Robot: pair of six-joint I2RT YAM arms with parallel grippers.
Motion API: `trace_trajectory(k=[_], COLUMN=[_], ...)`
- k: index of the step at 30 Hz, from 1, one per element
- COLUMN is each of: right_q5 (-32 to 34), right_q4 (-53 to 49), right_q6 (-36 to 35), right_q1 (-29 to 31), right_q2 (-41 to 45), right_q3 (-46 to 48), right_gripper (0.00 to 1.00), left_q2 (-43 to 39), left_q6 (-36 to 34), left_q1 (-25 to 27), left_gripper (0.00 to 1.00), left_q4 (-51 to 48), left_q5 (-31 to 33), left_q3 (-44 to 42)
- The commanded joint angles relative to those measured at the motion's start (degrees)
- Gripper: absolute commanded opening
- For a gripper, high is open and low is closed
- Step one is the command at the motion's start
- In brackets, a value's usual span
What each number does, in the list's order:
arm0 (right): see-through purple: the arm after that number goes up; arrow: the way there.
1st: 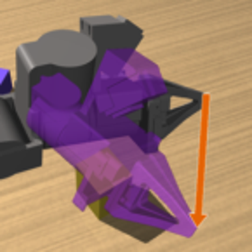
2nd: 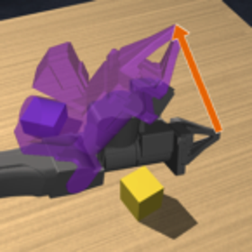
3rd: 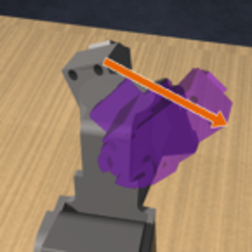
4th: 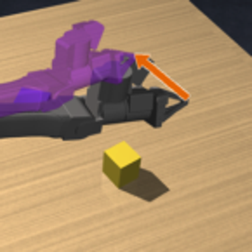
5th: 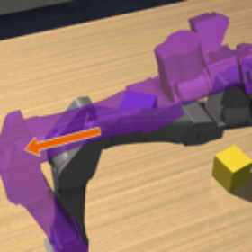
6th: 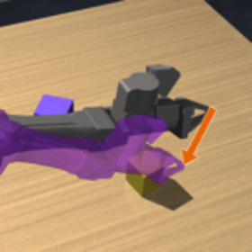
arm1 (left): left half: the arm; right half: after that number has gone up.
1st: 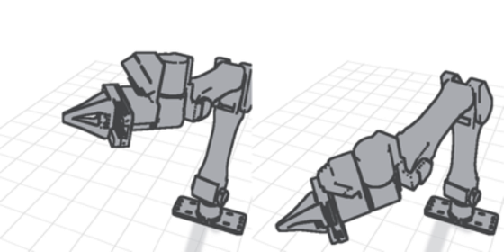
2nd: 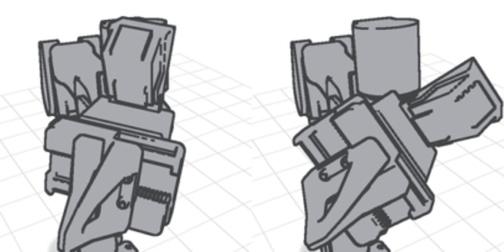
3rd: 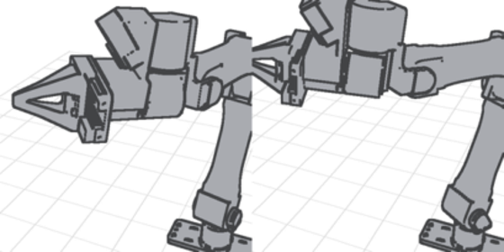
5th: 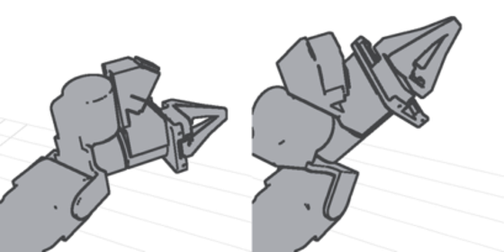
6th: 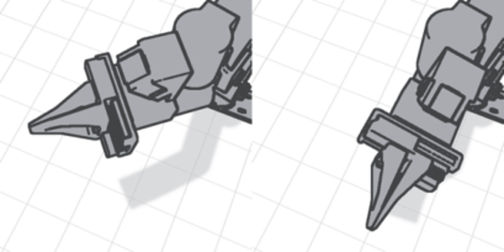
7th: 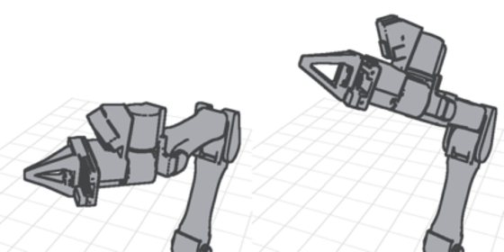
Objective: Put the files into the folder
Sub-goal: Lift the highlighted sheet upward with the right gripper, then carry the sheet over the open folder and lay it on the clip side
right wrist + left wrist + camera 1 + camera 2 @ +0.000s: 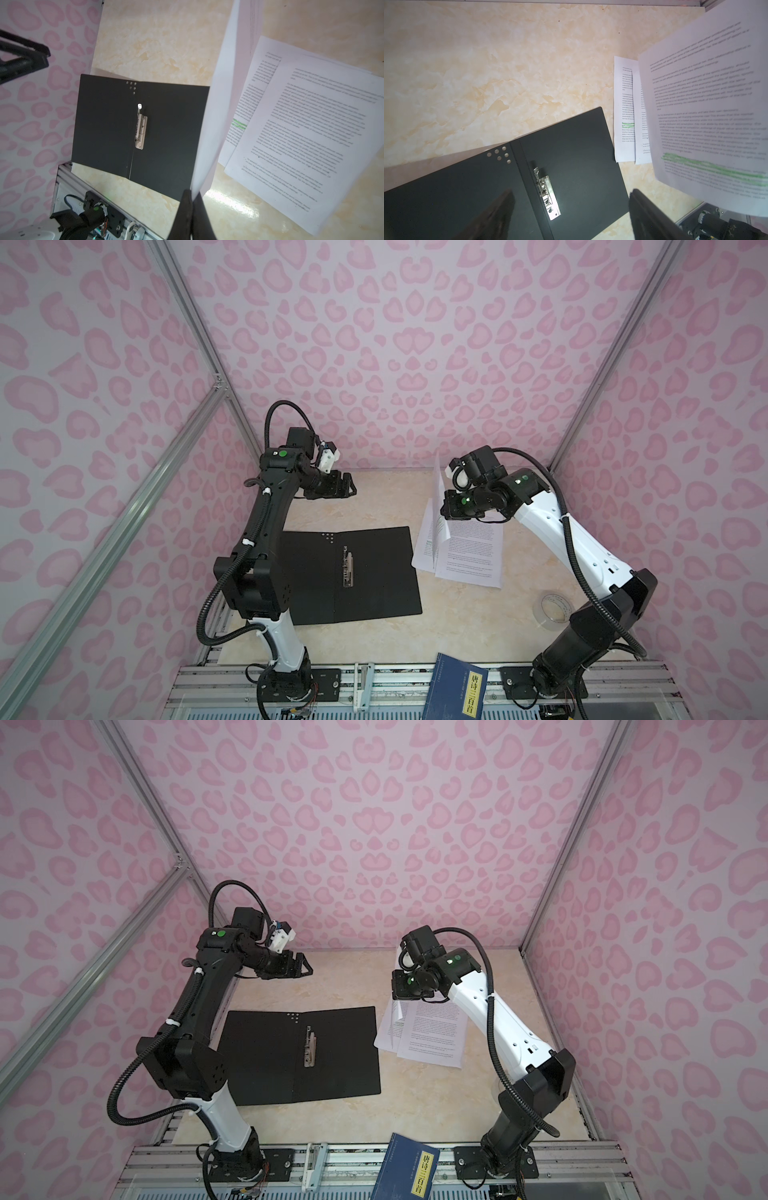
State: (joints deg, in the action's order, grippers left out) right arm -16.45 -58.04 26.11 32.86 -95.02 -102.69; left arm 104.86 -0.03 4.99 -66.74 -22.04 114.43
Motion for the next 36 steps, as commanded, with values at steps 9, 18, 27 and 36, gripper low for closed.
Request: trace_trajectory(k=[9, 18, 27, 36], right_q5=[-4.86, -7.59, -7.2, -3.95], right_q4=[13.6, 24.06, 37.76, 39.8], right_q6=[9.9, 15.94, 25.09, 29.13], right_q1=[9.4, 10.75, 10.38, 10.22], right_q2=[-2.54, -0.44, 1.89, 2.22], right_q3=[3.33, 11.99, 30.13, 36.94], right_gripper=[0.08, 0.08, 0.08, 0.08], left_q2=[-1.59, -1.59, -1.1, -1.24], left_q6=[0.56, 0.74, 0.88, 0.91], left_q1=[-0.85, -0.95, -1.08, -1.04], left_gripper=[0.89, 0.89, 0.89, 0.89], left_q4=[0.03, 0.08, 0.03, 0.34], left_q5=[-2.09, -3.23, -3.96, -4.31], left_q3=[-1.32, -1.49, -1.71, -2.59])
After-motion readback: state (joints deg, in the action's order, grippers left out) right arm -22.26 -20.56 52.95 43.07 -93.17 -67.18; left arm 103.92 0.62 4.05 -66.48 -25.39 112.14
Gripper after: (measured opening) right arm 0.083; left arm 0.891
